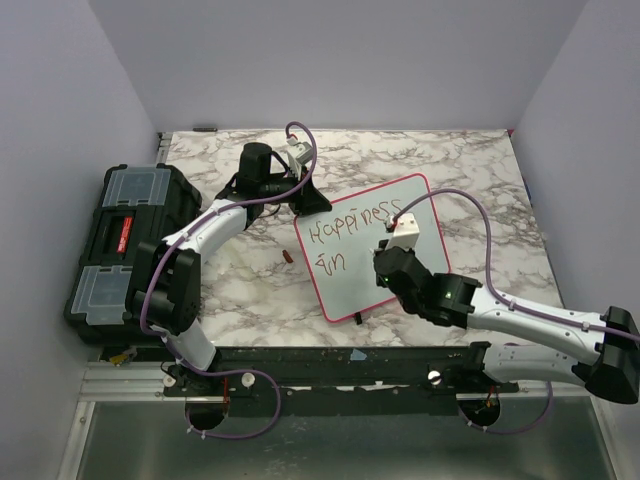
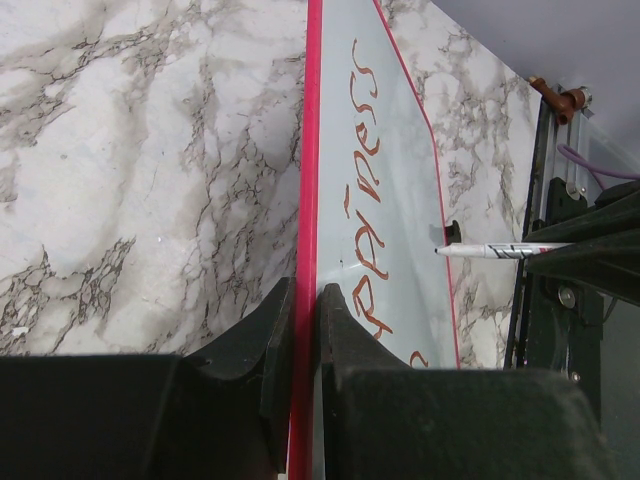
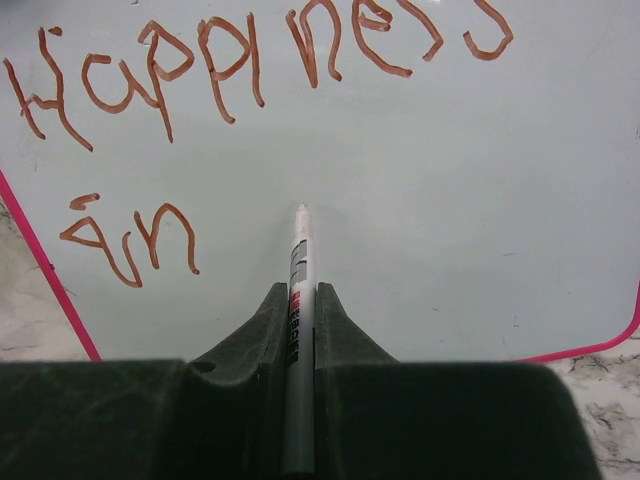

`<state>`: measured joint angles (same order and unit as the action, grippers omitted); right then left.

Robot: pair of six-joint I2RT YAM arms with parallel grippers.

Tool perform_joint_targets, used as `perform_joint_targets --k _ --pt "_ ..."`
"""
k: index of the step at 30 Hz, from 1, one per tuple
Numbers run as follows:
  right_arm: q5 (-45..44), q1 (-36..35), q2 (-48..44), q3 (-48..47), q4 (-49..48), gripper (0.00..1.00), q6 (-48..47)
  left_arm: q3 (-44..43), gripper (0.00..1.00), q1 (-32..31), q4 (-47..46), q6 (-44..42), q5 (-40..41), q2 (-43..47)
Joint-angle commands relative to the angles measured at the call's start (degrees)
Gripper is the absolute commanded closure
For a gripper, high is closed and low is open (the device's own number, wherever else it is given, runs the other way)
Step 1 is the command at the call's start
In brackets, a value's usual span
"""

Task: Write a sentence on the whiteboard

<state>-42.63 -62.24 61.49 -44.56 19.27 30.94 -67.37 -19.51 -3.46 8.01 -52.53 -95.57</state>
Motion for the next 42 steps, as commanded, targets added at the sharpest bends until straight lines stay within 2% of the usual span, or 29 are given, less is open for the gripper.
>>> perform_joint_targets --k 1,12,31,42 --pt "-2.88 0.18 1.73 -1.86 -3.18 0.99 -0.75 -1.29 1.0 0.09 -1.81 -3.35 3.16 0.3" --pt "-3.19 0.16 6.82 -2.62 -7.3 0.99 -2.32 -1.35 1.0 0.09 -1.65 -3.44 3.15 0.33" --pt "7.56 0.14 7.65 -0.74 -6.28 0.99 -2.37 -1.62 1.0 0.17 -1.55 -3.59 3.01 0.27" --pt "1.24 0.18 4.62 0.89 0.59 0.99 1.52 -1.62 1.0 0.17 -1.49 -3.49 2.88 0.23"
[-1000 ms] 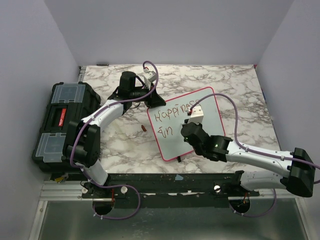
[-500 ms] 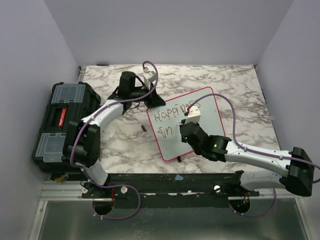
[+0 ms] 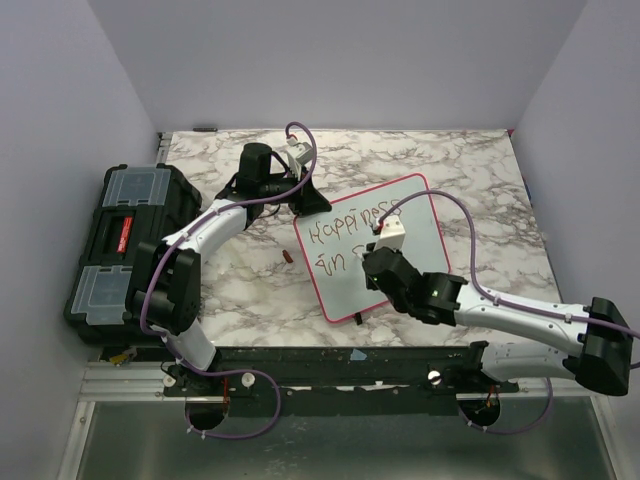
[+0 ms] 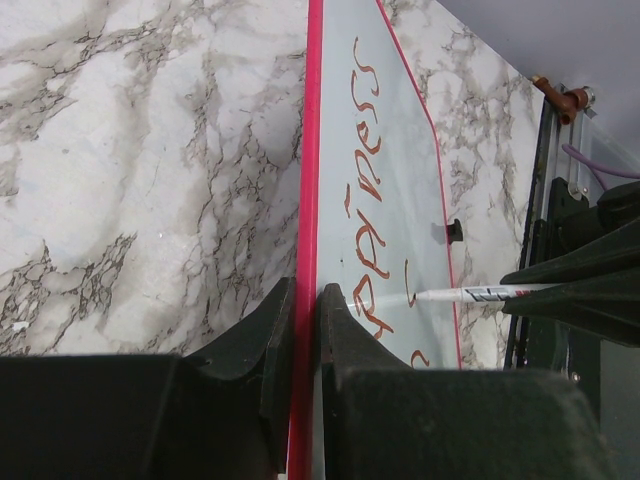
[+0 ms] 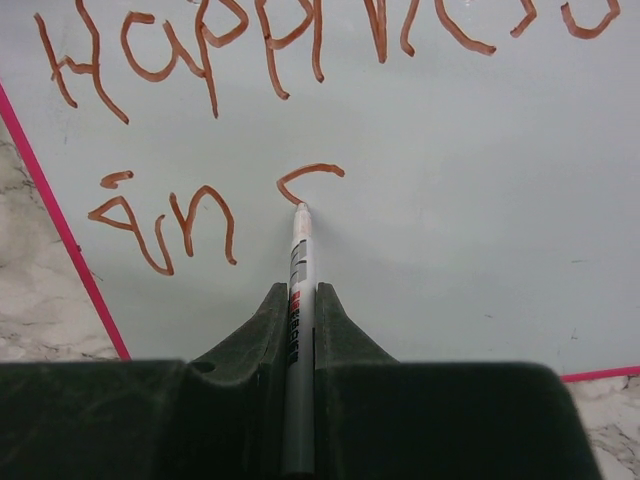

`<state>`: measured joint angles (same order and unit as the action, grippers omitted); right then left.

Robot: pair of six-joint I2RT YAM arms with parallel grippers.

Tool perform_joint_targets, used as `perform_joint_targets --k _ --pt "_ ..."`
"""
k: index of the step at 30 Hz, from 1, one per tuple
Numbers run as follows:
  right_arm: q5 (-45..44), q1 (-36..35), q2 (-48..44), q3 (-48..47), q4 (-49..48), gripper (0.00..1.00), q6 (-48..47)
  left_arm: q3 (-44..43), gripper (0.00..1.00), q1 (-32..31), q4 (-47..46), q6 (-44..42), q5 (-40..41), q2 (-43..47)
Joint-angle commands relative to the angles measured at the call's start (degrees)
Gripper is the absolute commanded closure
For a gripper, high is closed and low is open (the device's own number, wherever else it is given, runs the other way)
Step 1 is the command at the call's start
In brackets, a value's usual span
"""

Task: Write a sentence on the whiteboard

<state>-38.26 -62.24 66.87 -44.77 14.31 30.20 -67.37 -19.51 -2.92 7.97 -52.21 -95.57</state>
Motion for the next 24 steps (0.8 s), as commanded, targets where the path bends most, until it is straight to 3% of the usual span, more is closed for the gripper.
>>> perform_joint_targets --k 1,18,24 --pt "-3.41 0.19 -0.85 1.01 6.22 0.99 2.47 -1.62 1.0 0.17 -2.06 -3.44 2.57 0.3" --pt "9.8 0.16 -2.48 0.65 5.32 0.99 -3.34 -1.62 1.0 0.17 -2.05 -3.46 2.58 0.23" --pt "6.03 0.19 1.13 -1.95 2.74 0.99 -3.36 -1.66 1.0 0.17 -2.01 -3.57 2.57 0.21"
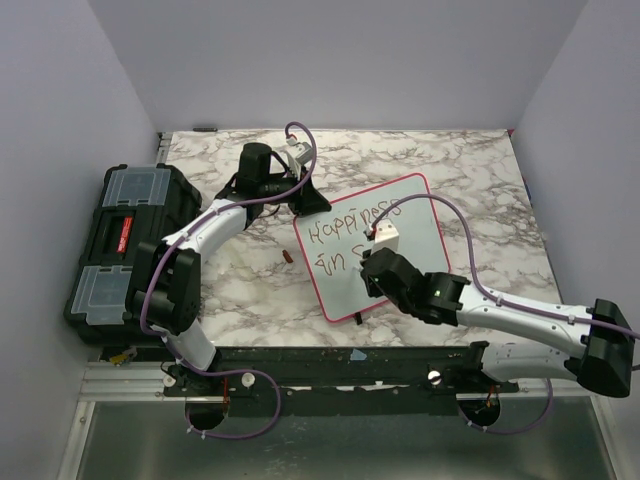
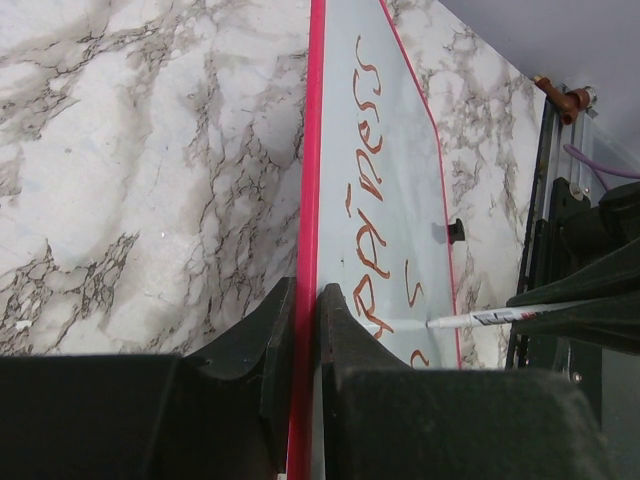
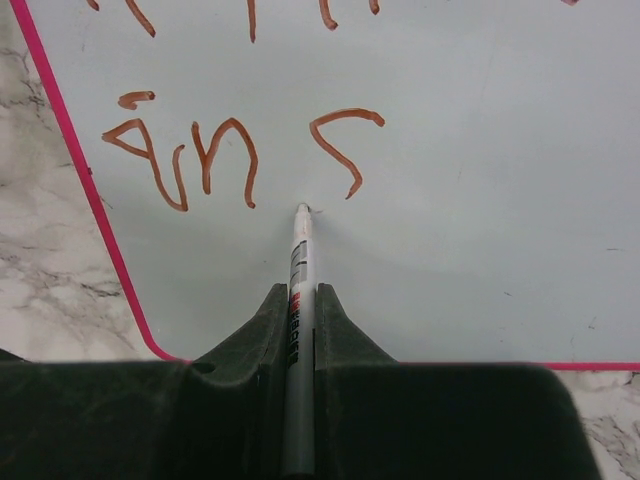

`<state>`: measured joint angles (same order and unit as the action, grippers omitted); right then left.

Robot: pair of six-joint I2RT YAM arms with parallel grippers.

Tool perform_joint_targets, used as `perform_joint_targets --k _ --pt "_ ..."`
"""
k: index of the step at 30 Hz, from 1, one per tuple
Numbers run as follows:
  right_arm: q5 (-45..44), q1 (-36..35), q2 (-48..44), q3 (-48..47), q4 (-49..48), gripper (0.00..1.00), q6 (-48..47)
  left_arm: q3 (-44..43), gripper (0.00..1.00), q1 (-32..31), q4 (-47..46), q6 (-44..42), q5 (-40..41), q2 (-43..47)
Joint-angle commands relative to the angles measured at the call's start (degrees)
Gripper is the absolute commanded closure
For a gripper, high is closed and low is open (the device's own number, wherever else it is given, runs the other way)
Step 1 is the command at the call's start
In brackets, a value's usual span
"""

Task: Write a sentence on the whiteboard

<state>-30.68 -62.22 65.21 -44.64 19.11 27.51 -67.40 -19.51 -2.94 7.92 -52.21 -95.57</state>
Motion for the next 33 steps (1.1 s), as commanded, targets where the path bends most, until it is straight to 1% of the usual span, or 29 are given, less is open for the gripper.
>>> perform_joint_targets --k 1,6,15,33 --pt "-2.65 0.1 3.34 -2.69 -2.06 0.99 -0.48 -1.59 1.0 0.17 -2.02 -3.53 2.63 0.26" --pt "-7.13 0.15 2.33 -4.15 -1.71 0.99 -0.28 -1.51 1.0 0.18 -1.91 -3.53 2.59 0.3" --pt "-12.61 0.14 -4.82 -0.89 -0.8 0.99 1.46 -1.42 1.0 0.17 -1.98 -3.59 2.57 0.38" --pt "-15.35 0.11 1.61 -0.89 -0.04 0.99 2.93 -1.43 1.0 0.18 -1.9 -3.6 2.61 0.4"
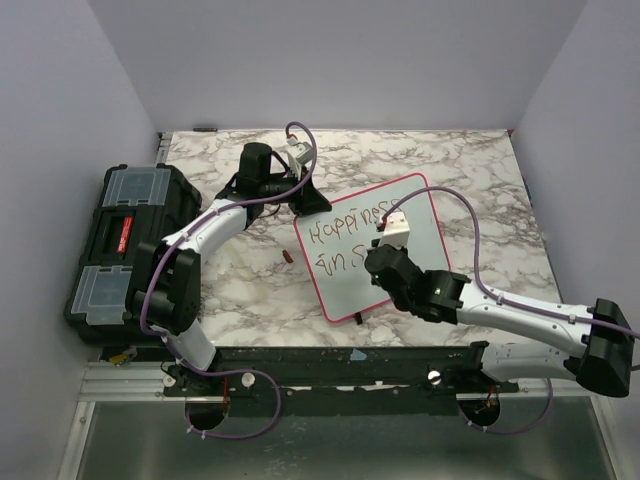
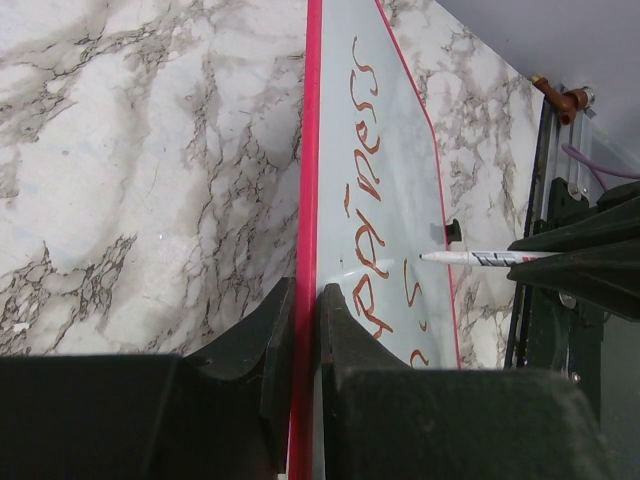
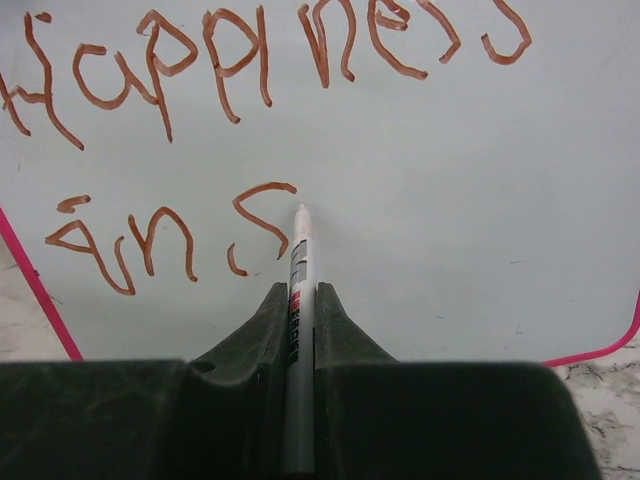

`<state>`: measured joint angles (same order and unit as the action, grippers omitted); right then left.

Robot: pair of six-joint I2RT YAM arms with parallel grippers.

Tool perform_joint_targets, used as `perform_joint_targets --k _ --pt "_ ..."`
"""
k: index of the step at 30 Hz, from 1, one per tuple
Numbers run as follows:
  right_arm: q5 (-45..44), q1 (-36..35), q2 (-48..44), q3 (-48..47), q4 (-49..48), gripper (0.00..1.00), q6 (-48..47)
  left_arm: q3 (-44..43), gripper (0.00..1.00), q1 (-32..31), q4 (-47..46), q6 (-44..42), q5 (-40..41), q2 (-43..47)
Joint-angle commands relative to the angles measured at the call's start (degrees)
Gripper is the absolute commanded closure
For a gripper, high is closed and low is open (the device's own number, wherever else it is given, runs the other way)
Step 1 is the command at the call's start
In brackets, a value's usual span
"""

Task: Write a sentence on the whiteboard

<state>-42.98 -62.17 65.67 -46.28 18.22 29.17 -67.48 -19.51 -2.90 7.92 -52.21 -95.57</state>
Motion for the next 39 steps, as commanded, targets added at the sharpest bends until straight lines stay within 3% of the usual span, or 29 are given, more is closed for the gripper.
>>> perform_joint_targets --k 1,26,39 --pt "-3.1 0.16 1.4 0.76 0.85 0.99 1.31 -1.34 1.0 0.17 -1.94 -3.62 2.62 0.37" --pt "6.58 0.15 -0.7 0.81 8.62 0.99 3.85 -1.42 1.0 0.17 -2.03 -3.51 2.32 0.31" --pt "-1.0 0.12 1.72 -4.39 7.62 0.99 4.32 -1.42 1.0 0.17 -2.11 -3.53 2.11 0.24"
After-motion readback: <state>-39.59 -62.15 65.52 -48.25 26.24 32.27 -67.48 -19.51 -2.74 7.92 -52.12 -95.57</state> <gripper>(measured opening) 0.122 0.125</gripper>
